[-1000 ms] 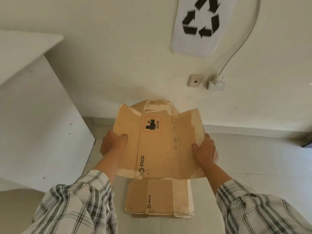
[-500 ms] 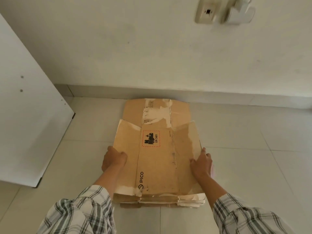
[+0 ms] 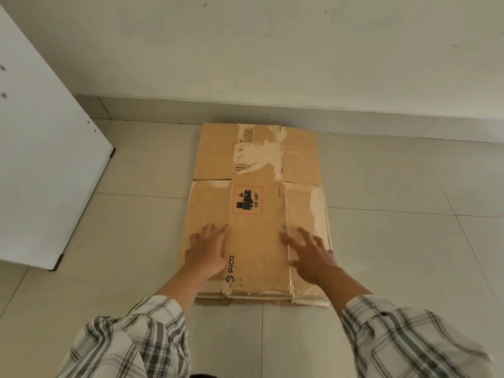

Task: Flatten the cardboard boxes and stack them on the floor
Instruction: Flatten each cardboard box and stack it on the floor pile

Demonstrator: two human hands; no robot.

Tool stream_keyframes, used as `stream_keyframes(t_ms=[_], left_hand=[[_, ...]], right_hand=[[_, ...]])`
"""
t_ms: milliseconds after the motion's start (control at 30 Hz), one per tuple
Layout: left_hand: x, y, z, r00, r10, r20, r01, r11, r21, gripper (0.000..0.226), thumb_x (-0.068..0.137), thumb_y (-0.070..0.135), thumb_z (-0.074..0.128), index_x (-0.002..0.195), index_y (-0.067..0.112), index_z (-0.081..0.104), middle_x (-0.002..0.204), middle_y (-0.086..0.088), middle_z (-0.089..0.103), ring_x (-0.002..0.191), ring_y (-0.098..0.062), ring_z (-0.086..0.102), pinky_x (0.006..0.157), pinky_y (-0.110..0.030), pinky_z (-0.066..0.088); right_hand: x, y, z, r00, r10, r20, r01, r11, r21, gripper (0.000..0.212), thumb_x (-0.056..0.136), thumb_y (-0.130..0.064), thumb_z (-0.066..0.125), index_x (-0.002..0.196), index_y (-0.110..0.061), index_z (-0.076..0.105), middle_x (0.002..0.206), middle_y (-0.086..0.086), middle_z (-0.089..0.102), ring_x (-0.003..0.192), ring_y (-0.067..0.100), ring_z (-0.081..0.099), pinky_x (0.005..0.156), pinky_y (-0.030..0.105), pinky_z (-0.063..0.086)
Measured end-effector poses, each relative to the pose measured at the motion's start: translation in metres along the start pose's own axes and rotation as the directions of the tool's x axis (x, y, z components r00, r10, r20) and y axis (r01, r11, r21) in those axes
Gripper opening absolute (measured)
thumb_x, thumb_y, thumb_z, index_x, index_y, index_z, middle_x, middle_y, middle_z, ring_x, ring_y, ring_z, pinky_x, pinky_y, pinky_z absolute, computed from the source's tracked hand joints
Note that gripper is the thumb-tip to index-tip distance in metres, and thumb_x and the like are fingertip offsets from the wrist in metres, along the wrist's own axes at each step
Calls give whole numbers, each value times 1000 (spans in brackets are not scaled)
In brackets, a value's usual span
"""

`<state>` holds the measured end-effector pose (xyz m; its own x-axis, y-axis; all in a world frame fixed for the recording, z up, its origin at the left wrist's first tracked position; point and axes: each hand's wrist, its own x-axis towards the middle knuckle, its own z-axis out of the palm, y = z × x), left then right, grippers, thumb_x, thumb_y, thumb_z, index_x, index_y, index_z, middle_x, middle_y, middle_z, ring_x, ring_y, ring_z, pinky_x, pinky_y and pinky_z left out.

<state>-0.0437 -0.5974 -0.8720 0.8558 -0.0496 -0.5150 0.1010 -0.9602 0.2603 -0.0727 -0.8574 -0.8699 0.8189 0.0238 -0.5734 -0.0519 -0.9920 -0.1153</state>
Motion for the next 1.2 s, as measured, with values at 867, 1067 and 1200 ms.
stream_keyframes(t_ms=[867,1067,1200], left_hand=[[-252,102,-354,989,18,146,-1,993,-119,45,93,19,49,137,24,51,141,0,50,122,-21,53,95,-34,45],[-367,104,-513,999,33,-17,-35,987,-156,34,94,21,45,126,26,57,132,2,56,116,-19,55,84,-28,42],[-426,85,-583,991,30,-130,-50,988,-149,31,94,24,45,122,28,58,132,4,56,117,-21,54,93,-33,46]], right_hand=[[-266,-128,-353,999,-33,-11,34,998,60,50,99,-24,46,148,-29,34,128,4,59,107,28,62,80,37,50],[-382,-198,-499,980,-113,-162,123,991,57,45,98,-24,45,143,-29,42,129,4,59,108,29,62,85,38,52],[-440,-254,-561,951,-186,-245,194,981,7,42,99,-23,44,140,-28,46,130,4,60,112,28,61,87,39,53]])
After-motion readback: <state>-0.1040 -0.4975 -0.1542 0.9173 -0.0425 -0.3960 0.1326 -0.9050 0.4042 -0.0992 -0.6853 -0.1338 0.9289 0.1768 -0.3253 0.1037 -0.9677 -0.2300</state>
